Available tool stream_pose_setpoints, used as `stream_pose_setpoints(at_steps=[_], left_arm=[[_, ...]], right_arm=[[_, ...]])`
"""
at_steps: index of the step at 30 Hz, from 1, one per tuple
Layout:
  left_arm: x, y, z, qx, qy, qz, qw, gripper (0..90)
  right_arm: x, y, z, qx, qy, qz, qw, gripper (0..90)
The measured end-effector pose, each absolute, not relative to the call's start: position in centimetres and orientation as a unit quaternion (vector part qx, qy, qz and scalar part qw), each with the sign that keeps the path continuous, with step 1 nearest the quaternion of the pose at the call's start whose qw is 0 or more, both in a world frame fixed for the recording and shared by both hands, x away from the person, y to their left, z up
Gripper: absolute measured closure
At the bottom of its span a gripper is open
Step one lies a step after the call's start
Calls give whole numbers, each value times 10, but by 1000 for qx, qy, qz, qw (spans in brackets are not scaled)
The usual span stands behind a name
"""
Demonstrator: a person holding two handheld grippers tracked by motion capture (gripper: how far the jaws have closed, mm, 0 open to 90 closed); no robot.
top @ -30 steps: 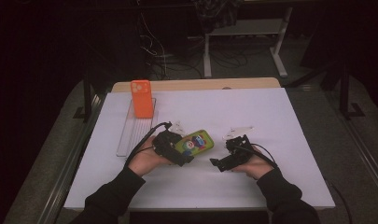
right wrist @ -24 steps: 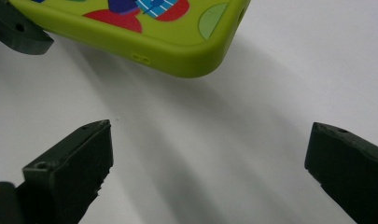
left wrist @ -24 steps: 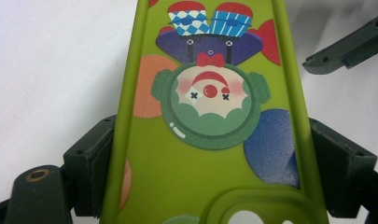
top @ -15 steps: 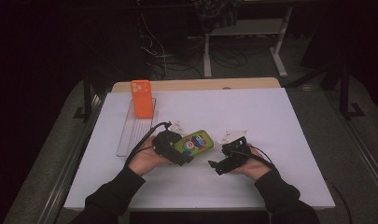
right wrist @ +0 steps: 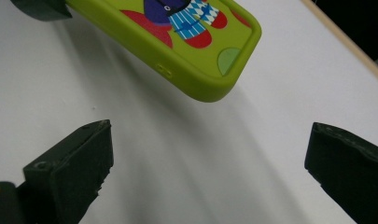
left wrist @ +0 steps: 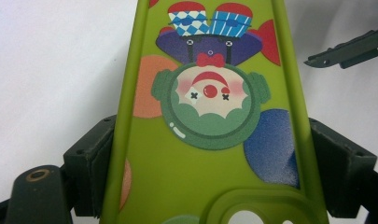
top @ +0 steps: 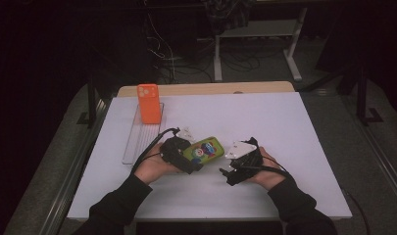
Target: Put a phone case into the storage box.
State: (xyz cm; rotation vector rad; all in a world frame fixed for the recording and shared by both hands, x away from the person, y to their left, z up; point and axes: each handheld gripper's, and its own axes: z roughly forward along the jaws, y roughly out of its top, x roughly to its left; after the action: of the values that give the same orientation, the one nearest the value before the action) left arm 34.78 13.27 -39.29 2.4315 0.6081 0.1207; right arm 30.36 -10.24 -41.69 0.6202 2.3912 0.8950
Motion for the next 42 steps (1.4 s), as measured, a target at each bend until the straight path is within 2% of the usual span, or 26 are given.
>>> stream_pose_setpoints(at_steps=[11,33,42], left_arm=[[346,130,-395,913,243,43,324,153],[347,132,-393,920,235,44,310,154],[347,132,-392,918,237,39,317,154]], right_arm=[[295,-95,-420,150,884,296,330,2],[280,-80,-428,-4,853,209,478,3],[275,-72,-432,-26,836,197,511,19]])
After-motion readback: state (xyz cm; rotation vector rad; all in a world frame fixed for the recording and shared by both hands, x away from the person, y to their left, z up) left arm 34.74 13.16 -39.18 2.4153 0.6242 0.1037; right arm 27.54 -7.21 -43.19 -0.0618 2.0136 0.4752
